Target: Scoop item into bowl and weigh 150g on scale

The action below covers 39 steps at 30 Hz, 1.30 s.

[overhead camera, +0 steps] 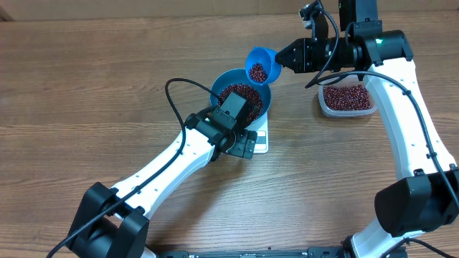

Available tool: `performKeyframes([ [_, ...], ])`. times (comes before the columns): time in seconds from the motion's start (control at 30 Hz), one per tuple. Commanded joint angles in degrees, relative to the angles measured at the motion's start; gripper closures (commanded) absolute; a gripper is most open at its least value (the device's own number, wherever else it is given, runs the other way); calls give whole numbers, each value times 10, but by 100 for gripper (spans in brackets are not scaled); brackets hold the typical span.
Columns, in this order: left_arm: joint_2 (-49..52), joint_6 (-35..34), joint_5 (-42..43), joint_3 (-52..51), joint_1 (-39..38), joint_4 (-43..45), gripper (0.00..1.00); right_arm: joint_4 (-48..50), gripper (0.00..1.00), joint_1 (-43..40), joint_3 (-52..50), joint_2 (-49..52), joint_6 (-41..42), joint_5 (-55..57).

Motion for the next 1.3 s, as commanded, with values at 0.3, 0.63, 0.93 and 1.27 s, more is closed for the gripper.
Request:
performKeyframes([
  [0.3,2,-2,-9,-3,3,0,1,2,96,0,20,-1,-7,0],
  [0.63,2,-2,-9,-3,3,0,0,2,96,0,20,-1,-7,1],
  [0.93,2,-2,-9,-3,3,0,0,1,96,0,20,-1,8,0],
  [1.27,2,-2,-9,-3,3,0,0,-36,96,-51,20,-1,45,-82],
])
